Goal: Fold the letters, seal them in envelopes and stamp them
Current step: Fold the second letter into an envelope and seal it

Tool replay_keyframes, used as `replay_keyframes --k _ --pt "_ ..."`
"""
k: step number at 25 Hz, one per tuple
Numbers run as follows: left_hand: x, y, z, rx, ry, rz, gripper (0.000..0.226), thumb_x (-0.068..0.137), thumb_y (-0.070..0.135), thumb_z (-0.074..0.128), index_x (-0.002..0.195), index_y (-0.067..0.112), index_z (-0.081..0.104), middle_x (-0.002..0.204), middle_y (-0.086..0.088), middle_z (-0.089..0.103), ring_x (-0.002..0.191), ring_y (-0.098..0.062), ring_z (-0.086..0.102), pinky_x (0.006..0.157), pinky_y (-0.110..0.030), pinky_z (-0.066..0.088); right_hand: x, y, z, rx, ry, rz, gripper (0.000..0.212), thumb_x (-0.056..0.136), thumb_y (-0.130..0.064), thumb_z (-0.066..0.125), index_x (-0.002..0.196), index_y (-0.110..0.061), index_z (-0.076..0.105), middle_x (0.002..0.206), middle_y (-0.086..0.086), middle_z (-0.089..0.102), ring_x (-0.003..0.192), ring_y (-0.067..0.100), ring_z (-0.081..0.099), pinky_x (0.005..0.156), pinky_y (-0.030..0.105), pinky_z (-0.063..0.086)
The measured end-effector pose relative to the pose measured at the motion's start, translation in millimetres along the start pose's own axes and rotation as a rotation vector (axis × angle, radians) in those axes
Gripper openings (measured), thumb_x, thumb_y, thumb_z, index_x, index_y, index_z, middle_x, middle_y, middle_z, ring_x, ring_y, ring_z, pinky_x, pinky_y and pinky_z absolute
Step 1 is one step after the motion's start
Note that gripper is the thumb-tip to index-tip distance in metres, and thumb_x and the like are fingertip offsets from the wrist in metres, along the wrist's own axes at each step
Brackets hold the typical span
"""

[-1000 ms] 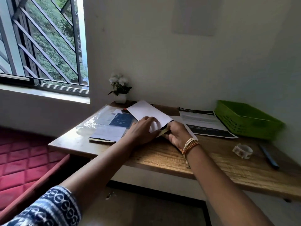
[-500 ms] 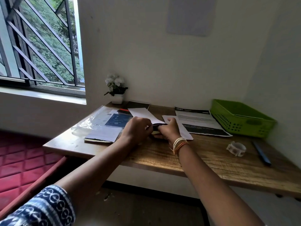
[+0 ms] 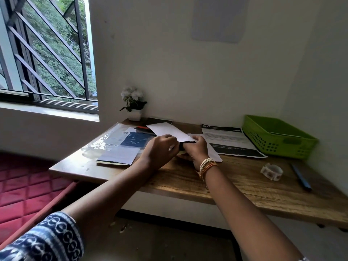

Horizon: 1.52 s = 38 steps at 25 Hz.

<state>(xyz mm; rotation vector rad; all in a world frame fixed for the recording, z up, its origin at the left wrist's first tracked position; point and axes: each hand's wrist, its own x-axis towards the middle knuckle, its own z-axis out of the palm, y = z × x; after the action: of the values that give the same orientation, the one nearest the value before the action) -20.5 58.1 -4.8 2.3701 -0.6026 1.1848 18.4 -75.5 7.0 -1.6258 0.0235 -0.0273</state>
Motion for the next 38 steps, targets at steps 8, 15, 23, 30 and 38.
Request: replay_keyframes --k 8,15,23,30,38 --pt "-0.2 4.4 -0.5 0.118 0.053 0.015 0.013 0.087 0.018 0.057 0.079 0.009 0.055 0.076 -0.006 0.055 0.053 -0.029 0.054 0.043 -0.039 0.048 -3.6 1.4 4.4 -0.081 0.035 -0.075 0.049 0.077 -0.007 0.069 0.12 -0.02 0.049 0.121 0.01 0.058 0.096 0.029 0.065 0.067 0.042 0.061" --pt "1.6 2.3 1.0 0.143 -0.051 -0.057 0.008 0.089 0.014 0.056 0.085 0.007 0.054 0.078 -0.011 0.055 0.058 -0.037 0.059 0.048 -0.032 0.042 -4.8 -7.2 -2.0 -0.243 0.14 -0.132 0.044 0.081 -0.027 0.063 0.119 -0.012 0.049 0.118 0.013 0.058 0.092 0.026 0.063 0.072 0.033 0.052" --pt "2.4 -2.9 1.9 0.175 -0.087 -0.132 0.009 0.092 0.015 0.056 0.089 0.007 0.058 0.083 -0.013 0.063 0.067 -0.033 0.065 0.054 -0.029 0.043 19.6 -16.6 -43.8 -0.97 0.193 0.073 0.095 0.063 -0.064 0.068 0.136 -0.01 0.041 0.138 0.022 0.04 0.126 0.039 0.04 0.1 0.044 0.038" --pt "1.2 -5.6 1.9 0.178 -0.091 -0.144 0.011 0.093 0.019 0.054 0.089 0.01 0.06 0.085 -0.011 0.065 0.069 -0.029 0.064 0.055 -0.029 0.045 25.7 -11.5 -45.9 -0.968 0.15 0.081 0.105 0.045 -0.066 0.076 0.128 -0.007 0.049 0.127 0.016 0.056 0.116 0.037 0.052 0.097 0.048 0.045" --pt "1.7 -6.4 3.1 0.183 -0.092 -0.171 0.013 0.093 0.02 0.053 0.086 0.012 0.06 0.084 -0.009 0.066 0.068 -0.03 0.063 0.055 -0.033 0.046 25.5 -17.0 -49.8 -0.834 0.034 0.017 0.086 0.056 -0.045 0.084 0.127 -0.01 0.053 0.125 0.013 0.06 0.114 0.034 0.055 0.098 0.046 0.045"
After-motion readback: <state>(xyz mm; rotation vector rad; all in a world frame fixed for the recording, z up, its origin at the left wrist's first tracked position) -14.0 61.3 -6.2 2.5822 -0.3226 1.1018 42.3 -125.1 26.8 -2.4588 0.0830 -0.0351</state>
